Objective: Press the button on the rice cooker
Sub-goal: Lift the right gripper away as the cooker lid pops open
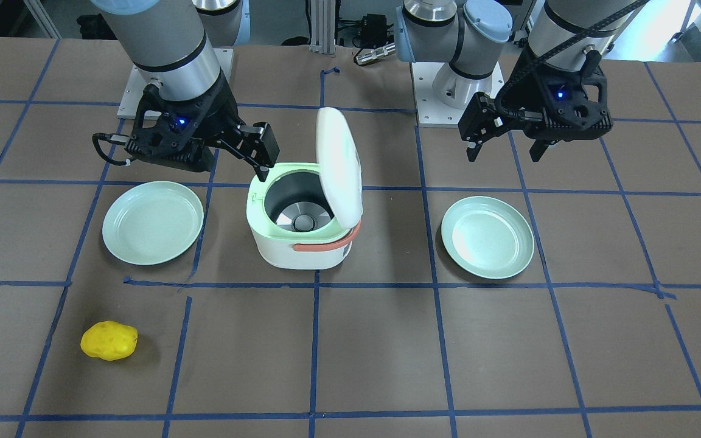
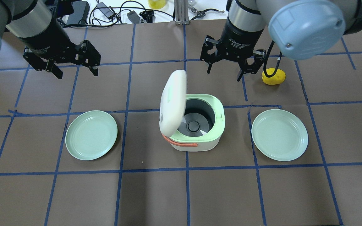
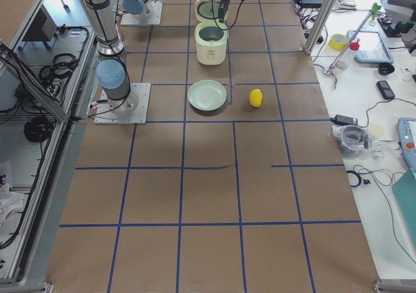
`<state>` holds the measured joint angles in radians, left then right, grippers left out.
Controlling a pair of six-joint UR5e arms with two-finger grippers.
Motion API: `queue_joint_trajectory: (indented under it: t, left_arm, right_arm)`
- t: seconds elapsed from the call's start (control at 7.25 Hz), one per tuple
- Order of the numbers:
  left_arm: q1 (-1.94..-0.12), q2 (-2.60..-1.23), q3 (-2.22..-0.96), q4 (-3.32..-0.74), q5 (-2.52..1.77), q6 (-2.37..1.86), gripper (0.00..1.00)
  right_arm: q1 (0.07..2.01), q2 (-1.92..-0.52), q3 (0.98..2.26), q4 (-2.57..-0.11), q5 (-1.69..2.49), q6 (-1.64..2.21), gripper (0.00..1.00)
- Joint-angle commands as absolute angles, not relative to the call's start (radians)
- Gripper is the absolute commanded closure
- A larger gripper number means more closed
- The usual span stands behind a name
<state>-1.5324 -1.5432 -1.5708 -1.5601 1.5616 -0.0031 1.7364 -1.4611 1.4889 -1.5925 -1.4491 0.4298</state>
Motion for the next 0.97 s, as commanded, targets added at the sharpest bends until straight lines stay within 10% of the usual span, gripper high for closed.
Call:
queue_joint_trajectory:
  t: [0.0,0.83]
  left_arm:
    - [-1.532,-1.543,-1.571,-1.56,1.562,-0.003,0.0]
    - [-1.532,-1.543,-1.571,-1.56,1.562,-0.003,0.0]
  right_arm:
    - [1.659,-1.495,1.479,-1.546,-1.483,0.233,0.0]
    - [1.526,-1.532,1.488,-1.444,-1.589,0.025,0.0]
